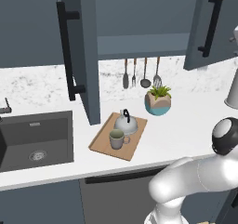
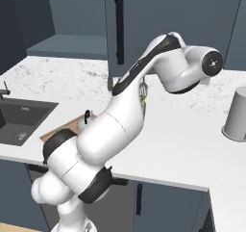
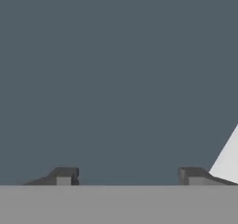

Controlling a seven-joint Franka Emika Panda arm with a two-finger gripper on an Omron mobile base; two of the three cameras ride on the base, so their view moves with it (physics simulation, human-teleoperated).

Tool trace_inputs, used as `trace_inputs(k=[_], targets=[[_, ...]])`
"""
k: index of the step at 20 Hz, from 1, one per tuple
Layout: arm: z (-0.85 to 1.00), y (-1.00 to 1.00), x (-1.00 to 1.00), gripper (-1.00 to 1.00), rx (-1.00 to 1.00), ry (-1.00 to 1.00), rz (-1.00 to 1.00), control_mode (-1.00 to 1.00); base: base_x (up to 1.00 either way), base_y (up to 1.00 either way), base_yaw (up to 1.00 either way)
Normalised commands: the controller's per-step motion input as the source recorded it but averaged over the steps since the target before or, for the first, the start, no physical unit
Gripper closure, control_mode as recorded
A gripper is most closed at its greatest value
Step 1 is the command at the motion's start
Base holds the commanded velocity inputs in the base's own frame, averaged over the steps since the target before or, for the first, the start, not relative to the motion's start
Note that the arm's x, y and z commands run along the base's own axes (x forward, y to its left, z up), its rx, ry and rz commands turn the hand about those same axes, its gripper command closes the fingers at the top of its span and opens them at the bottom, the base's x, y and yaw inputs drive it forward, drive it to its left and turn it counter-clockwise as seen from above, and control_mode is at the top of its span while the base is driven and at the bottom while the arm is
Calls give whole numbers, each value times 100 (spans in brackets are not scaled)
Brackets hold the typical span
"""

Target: Pick the kettle from the counter and place it on the tray. Then pick the mug from the cabinet and place it on the tray. Then close the cabinet doors.

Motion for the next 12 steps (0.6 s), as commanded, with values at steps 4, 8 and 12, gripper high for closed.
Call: trace_inputs(k=[4,8,12], targets=[[0,61,71,-100,4,8,-3,-100,0,0,0],[0,55,66,-100,3,7,-5,-100,0,0,0],[0,54,70,-100,0,6,-8,-100,0,0,0]])
